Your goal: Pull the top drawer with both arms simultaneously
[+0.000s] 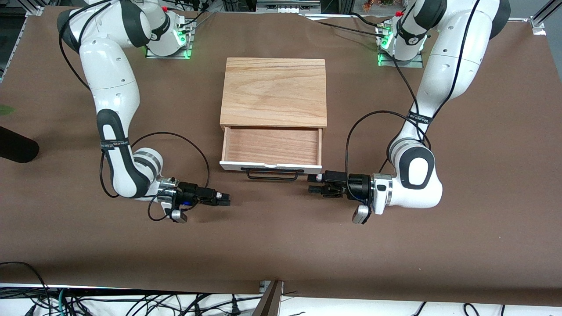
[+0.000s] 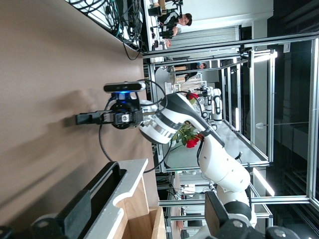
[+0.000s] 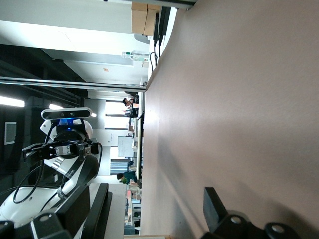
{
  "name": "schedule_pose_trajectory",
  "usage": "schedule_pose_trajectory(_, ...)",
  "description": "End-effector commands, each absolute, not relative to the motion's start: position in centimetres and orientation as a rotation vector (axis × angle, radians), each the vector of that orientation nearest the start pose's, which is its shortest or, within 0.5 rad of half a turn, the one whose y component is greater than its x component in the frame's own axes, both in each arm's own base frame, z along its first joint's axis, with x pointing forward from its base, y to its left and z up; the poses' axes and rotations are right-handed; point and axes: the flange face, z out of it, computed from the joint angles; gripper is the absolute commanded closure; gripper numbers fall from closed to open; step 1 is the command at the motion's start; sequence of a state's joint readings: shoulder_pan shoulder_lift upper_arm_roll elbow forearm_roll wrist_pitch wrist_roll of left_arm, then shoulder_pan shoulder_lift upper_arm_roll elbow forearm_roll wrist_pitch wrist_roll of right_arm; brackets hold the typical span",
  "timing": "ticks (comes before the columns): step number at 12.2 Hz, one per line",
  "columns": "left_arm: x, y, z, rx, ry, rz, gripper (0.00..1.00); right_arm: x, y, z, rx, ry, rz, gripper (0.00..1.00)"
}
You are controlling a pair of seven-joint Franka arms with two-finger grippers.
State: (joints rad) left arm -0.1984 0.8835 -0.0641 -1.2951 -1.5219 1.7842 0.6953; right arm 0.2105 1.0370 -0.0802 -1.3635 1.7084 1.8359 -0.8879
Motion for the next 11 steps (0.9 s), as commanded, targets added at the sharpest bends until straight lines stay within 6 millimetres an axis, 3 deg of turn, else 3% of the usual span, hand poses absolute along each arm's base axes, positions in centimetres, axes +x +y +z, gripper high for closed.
schedule_pose_trajectory(1,70.9,-25.1,27.6,1.780,-0.266,0.019,0.00,71.0,16.4,14.6,-1.852,0.016,-0.108,0.00)
schedule_pose_trajectory(3,72.3,-21.9,29.5,1.935,-0.351,0.017,0.00,71.7,14.2,17.2,-1.960,-0.017,-0.077,0.00)
schedule_pose_trajectory(6,72.3,-18.7,31.7,2.101,-0.474,0.003,0.00,72.4,11.4,21.4,-2.152,-0.021,0.006,0.00)
schedule_pose_trajectory(8,72.0,-16.2,34.0,2.217,-0.585,-0.020,0.00,73.0,10.3,24.3,-2.300,-0.060,0.044,0.00)
schedule_pose_trajectory(11,71.2,-12.5,38.8,2.387,-0.732,-0.043,0.00,73.1,8.1,26.8,-2.479,0.032,0.116,0.00)
